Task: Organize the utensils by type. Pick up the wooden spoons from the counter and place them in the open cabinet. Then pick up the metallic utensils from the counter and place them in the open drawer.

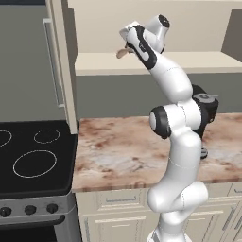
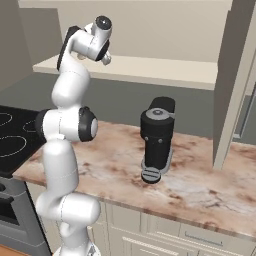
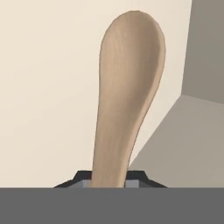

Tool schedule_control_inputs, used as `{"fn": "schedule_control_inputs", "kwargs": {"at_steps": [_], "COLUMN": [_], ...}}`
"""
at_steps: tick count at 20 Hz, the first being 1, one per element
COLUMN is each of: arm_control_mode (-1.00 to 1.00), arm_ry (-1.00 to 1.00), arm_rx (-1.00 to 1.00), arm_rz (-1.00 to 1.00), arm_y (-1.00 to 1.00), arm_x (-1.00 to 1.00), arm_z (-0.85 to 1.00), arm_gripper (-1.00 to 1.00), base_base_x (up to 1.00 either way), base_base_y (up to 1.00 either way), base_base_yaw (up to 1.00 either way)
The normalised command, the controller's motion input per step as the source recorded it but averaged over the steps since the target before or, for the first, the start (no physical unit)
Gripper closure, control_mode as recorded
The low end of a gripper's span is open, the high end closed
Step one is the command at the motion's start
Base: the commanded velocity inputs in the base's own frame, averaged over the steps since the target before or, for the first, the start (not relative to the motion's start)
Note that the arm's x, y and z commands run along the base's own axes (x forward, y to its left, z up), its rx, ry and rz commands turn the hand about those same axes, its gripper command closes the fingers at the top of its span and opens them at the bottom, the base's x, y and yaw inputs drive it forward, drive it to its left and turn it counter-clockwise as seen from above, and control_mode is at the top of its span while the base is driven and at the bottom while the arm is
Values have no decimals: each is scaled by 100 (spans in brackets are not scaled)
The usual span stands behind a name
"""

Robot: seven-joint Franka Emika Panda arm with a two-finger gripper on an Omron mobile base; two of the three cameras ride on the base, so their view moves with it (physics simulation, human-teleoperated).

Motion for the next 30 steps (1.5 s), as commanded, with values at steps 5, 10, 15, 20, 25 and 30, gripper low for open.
{"fn": "schedule_control_inputs", "kwargs": {"at_steps": [5, 10, 15, 20, 25, 30], "arm_control_mode": [-100, -100, -100, -100, -100, -100], "arm_ry": [0, 0, 0, 0, 0, -4], "arm_rx": [0, 0, 0, 0, 0, 0], "arm_rz": [0, 0, 2, 4, 4, 2], "arm_y": [0, 0, 0, -2, -5, -8], "arm_x": [0, 0, 0, -15, -25, -25], "arm_z": [-35, -33, -31, -29, -31, -22], "arm_gripper": [-100, -100, -100, -100, -100, -100], "base_base_x": [0, 0, 0, 0, 0, 0], "base_base_y": [0, 0, 0, 0, 0, 0], "base_base_yaw": [0, 0, 0, 0, 0, 0]}}
